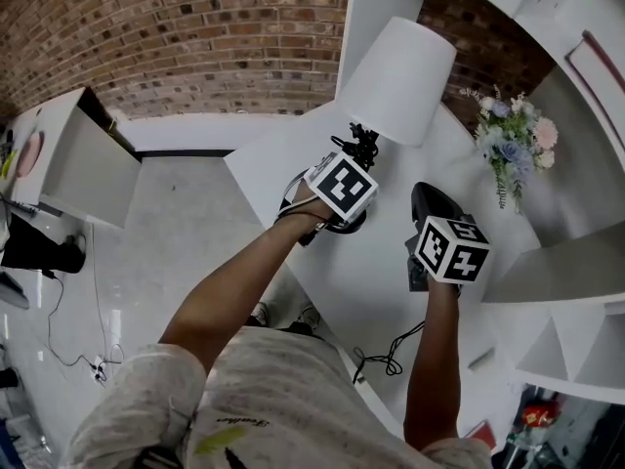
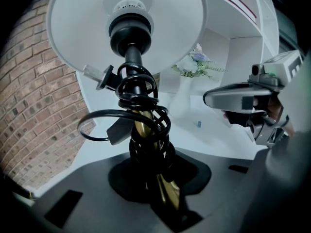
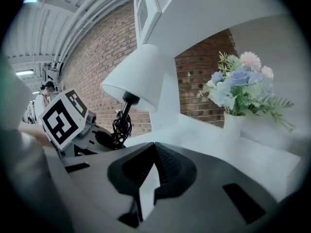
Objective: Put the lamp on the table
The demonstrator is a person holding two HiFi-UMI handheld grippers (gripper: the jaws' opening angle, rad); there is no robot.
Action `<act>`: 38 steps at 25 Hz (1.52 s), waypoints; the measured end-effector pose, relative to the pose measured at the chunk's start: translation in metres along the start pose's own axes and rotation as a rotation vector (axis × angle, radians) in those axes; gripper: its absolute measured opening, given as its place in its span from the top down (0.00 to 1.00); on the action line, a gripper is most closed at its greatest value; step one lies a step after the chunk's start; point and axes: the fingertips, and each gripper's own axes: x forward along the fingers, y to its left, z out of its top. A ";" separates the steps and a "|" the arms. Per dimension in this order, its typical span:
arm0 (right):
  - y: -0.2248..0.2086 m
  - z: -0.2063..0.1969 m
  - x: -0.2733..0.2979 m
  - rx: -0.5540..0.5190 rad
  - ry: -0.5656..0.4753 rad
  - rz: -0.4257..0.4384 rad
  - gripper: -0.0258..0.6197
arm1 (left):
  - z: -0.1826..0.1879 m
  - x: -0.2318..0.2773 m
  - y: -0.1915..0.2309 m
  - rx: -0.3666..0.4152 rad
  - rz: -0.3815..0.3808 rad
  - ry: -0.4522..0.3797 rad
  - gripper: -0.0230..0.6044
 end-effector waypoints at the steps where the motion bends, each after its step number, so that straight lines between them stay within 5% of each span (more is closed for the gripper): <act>1: 0.000 -0.001 0.003 0.002 0.001 0.008 0.95 | 0.000 0.002 0.000 -0.001 0.003 0.002 0.81; 13: -0.001 -0.010 0.018 0.005 0.003 0.061 0.95 | -0.007 0.020 0.003 -0.051 0.025 0.013 0.81; 38: -0.012 -0.022 0.061 0.011 0.026 0.135 0.95 | 0.026 0.074 0.028 -0.074 0.069 -0.102 0.81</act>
